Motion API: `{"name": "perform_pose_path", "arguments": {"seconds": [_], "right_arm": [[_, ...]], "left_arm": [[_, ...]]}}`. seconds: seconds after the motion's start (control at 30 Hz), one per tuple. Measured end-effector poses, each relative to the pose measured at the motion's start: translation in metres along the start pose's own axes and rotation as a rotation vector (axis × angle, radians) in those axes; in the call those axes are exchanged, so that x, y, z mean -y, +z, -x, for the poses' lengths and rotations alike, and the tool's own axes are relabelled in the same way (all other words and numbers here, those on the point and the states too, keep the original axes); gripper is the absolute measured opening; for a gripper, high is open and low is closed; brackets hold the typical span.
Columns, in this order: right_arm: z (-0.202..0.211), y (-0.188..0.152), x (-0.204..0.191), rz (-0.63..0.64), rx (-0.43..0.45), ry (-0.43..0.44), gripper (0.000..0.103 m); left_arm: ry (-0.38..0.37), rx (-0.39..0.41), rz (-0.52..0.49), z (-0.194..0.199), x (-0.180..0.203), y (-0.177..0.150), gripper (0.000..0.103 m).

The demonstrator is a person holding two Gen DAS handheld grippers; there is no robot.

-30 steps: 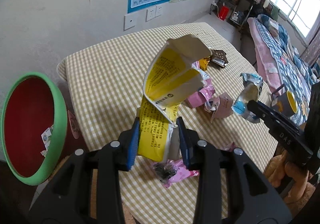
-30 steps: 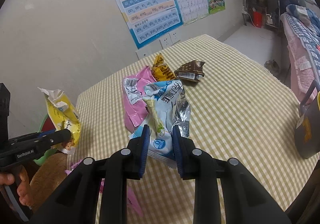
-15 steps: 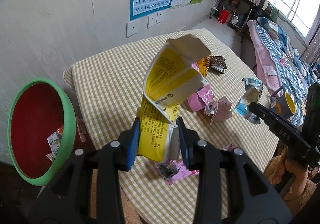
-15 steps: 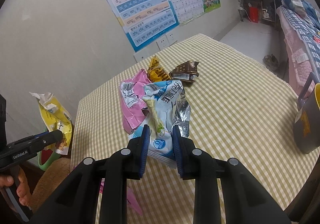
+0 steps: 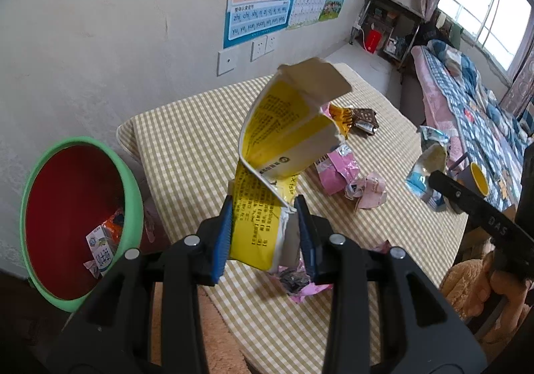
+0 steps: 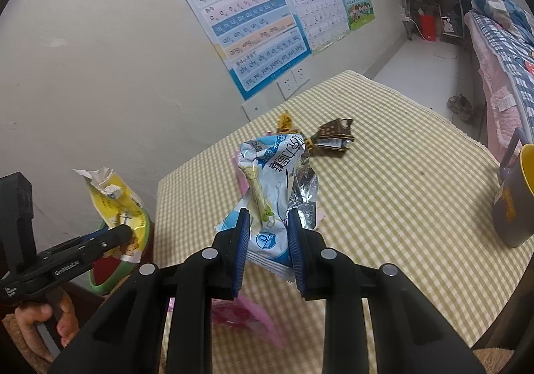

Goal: Collect trash
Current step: 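Carry the yellow wrapper over the bin with the left gripper while the right gripper carries its wrapper there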

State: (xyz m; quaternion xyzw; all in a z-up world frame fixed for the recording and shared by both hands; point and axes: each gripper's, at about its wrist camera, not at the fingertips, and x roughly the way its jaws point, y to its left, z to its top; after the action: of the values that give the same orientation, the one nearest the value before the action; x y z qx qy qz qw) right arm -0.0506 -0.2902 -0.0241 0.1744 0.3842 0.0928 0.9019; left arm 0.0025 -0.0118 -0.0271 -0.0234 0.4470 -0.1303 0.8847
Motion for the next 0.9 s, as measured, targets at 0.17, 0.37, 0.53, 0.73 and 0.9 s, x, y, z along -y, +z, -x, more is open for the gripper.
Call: {"name": "perform_pose_path", "arguments": {"seconds": [0.17, 0.37, 0.53, 0.73, 0.9], "right_arm": [[0.000, -0.002, -0.017, 0.014, -0.014, 0.006, 0.023], [-0.003, -0.003, -0.041, 0.044, -0.029, 0.017, 0.023], [-0.014, -0.006, -0.060, 0.072, -0.057, 0.027, 0.023], [-0.031, -0.009, -0.092, 0.117, -0.102, 0.059, 0.023], [-0.034, -0.013, -0.124, 0.186, -0.119, 0.079, 0.023]], "left_arm": [[-0.012, 0.017, 0.004, 0.006, -0.007, -0.002, 0.035], [-0.010, 0.026, 0.017, 0.008, -0.019, -0.006, 0.035], [0.004, 0.032, 0.025, 0.013, -0.034, -0.010, 0.035], [0.077, 0.068, 0.081, 0.029, -0.075, -0.012, 0.035], [0.128, 0.087, 0.146, 0.038, -0.110, -0.018, 0.035]]}}
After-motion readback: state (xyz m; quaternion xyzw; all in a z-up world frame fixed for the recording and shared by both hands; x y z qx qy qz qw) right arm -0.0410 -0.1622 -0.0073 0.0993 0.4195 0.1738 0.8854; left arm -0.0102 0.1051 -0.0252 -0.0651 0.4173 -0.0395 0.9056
